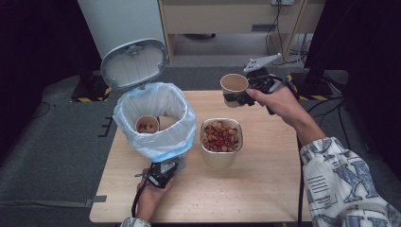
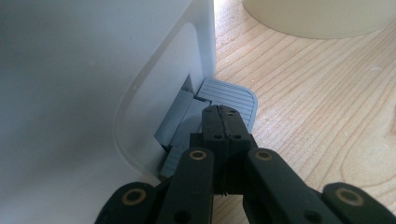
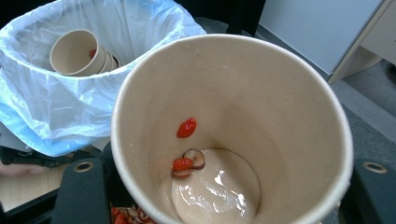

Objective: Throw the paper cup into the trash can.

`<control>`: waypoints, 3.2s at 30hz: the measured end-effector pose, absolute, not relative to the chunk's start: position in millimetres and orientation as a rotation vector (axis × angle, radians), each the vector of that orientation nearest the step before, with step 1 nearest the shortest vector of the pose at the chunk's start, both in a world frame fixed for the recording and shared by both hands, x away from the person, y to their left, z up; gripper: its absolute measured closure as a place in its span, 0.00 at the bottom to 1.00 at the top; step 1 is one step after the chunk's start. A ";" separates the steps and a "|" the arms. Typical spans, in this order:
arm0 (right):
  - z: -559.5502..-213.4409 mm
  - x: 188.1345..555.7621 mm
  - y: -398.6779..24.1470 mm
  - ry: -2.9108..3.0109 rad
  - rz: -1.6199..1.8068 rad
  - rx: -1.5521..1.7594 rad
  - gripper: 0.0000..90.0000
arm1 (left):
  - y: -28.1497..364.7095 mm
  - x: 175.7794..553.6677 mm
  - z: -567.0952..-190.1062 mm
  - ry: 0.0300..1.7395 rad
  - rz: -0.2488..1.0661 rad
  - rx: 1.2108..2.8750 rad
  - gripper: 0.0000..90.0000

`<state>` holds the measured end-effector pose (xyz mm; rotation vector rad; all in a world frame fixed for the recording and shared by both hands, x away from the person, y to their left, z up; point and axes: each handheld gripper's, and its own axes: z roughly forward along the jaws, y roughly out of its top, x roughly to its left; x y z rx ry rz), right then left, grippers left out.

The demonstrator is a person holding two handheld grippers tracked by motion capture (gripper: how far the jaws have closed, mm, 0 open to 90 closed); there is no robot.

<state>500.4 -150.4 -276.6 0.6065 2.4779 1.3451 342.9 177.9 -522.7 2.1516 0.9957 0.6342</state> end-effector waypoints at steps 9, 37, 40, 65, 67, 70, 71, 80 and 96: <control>-274.3 500.4 -138.2 2.490 1.356 0.595 0.34 | 177.6 342.7 -522.6 0.997 0.637 2.153 1.00; -253.2 498.5 -100.3 2.507 1.424 0.551 0.34 | 177.5 342.7 -522.7 0.994 0.639 2.154 1.00; -250.6 498.6 -95.7 2.507 1.438 0.551 0.34 | 177.5 342.8 -522.7 0.994 0.638 2.154 1.00; -234.5 496.8 -56.7 2.518 1.493 0.539 0.34 | 177.1 342.6 -522.7 0.994 0.642 2.154 1.00; -233.7 497.2 -53.0 2.518 1.498 0.536 0.34 | 177.2 342.6 -522.8 0.993 0.641 2.154 1.00; -233.7 497.3 -47.1 2.526 1.497 0.532 0.34 | 177.0 342.6 -522.8 0.993 0.643 2.155 1.00; -233.6 497.3 -45.1 2.527 1.497 0.528 0.34 | 177.1 342.6 -522.8 0.992 0.642 2.155 1.00; -237.7 495.9 -27.9 2.546 1.507 0.507 0.34 | 177.2 342.6 -522.8 0.992 0.642 2.154 1.00; -243.5 491.0 -5.9 2.579 1.509 0.471 0.34 | 177.2 342.6 -522.8 0.994 0.641 2.153 1.00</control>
